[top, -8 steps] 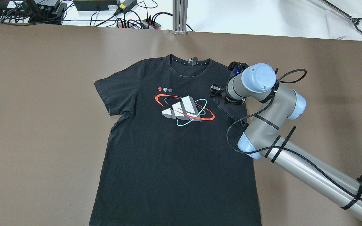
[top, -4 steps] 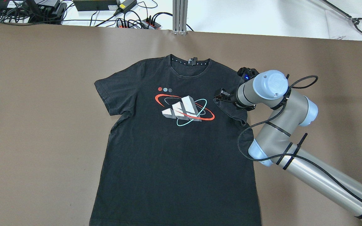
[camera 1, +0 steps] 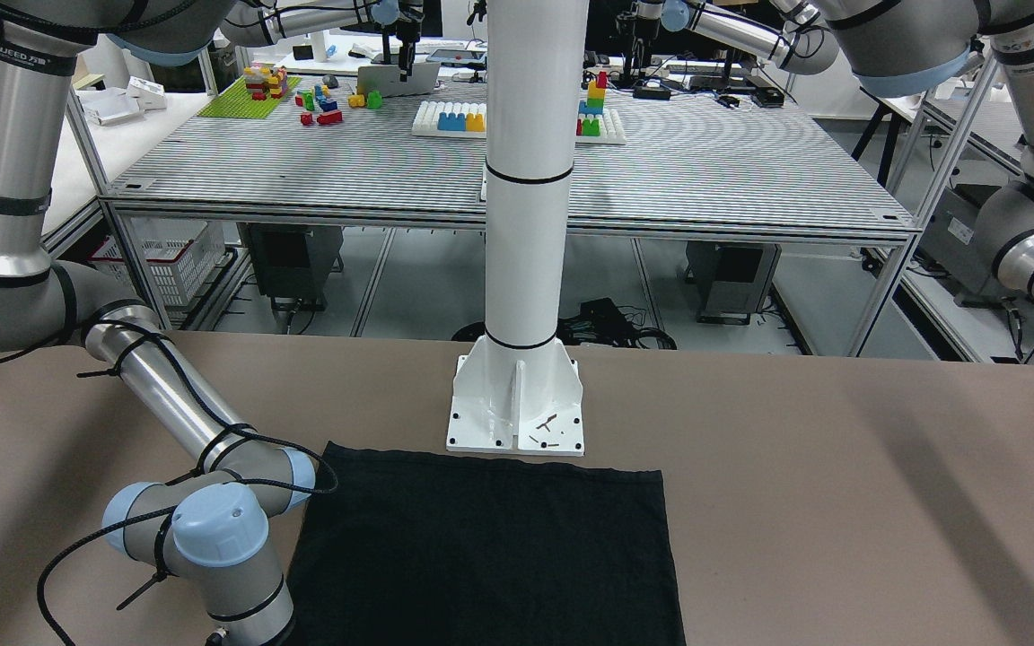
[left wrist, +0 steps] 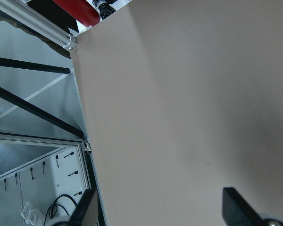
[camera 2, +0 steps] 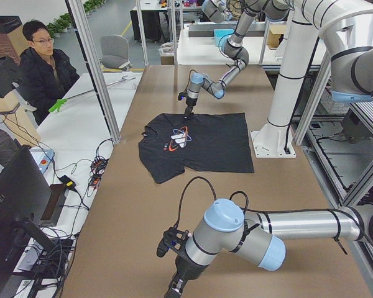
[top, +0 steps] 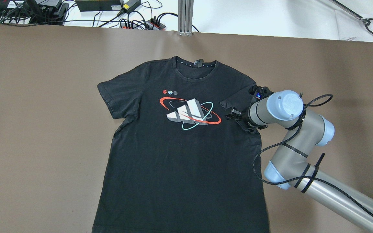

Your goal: Fold clothes

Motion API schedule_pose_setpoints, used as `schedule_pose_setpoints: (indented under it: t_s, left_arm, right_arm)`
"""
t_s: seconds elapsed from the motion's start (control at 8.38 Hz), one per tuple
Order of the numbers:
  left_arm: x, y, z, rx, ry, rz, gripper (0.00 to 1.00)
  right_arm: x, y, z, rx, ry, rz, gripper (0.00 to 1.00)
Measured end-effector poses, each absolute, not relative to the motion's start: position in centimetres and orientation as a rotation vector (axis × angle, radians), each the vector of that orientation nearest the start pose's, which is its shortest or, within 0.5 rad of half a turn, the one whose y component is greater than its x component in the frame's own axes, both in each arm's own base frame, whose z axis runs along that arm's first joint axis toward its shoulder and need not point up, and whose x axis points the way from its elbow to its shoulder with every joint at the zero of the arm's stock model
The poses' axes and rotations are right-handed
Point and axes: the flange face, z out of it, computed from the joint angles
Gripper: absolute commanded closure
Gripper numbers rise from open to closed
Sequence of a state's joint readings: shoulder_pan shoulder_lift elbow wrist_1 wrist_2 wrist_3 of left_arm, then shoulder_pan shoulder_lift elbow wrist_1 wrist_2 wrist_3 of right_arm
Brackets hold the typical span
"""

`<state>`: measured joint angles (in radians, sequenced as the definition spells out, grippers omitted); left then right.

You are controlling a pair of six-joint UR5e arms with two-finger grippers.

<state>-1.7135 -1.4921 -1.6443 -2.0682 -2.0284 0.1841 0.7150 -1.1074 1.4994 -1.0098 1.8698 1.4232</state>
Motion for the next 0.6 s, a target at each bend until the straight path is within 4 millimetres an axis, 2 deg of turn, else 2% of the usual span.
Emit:
schedule_pose_setpoints:
  t_s: [0.6]
  left_arm:
    - [-15.8, -47.2, 61.0, 0.568, 0.36, 0.156, 0.07]
  right_arm:
    - [-43.8, -50.1, 37.6, 0.136, -0.984, 0.363, 0.05]
